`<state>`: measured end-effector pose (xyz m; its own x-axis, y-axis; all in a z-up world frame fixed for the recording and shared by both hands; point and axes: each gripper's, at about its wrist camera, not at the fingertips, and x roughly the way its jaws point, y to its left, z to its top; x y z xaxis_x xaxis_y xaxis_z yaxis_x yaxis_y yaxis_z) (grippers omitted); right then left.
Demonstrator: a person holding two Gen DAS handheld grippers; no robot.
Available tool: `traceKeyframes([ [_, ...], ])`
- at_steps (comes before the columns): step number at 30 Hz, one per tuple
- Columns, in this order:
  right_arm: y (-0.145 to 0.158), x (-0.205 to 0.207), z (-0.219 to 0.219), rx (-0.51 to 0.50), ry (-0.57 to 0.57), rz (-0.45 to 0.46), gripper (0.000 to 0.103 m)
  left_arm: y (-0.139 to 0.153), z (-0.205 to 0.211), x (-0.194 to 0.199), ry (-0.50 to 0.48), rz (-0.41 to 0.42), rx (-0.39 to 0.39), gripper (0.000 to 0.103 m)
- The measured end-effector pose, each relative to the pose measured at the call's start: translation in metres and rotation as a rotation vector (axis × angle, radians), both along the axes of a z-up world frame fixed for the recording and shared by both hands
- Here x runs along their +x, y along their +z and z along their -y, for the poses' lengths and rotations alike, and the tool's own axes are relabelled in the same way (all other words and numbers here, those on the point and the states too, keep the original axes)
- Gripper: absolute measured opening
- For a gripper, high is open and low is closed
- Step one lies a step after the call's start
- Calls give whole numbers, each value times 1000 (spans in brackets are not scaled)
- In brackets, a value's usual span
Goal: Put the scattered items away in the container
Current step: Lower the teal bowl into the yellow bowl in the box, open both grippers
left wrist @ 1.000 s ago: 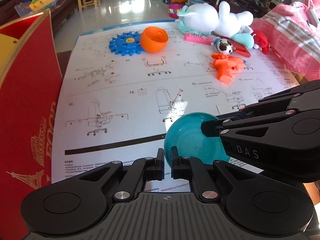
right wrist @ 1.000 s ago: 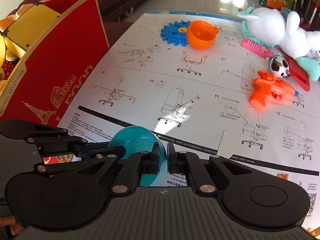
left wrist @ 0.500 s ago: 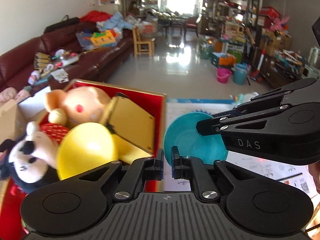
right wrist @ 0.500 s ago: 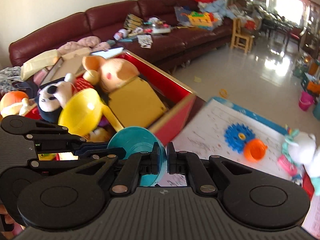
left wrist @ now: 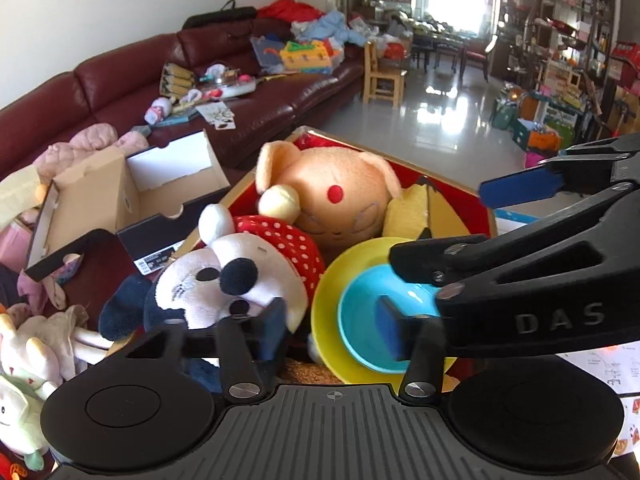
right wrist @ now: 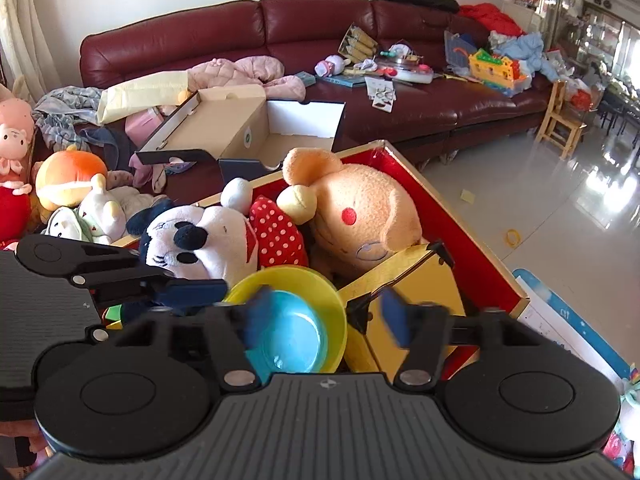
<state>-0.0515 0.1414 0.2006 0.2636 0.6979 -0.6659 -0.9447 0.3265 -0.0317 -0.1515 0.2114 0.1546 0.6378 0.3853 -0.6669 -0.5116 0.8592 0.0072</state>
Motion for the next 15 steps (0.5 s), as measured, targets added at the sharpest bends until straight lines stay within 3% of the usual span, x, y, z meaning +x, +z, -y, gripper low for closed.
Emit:
traceKeyframes([
  [15, -4, 12, 23, 20, -81, -70, 82, 5, 4, -8, 37, 26, 38, 83],
])
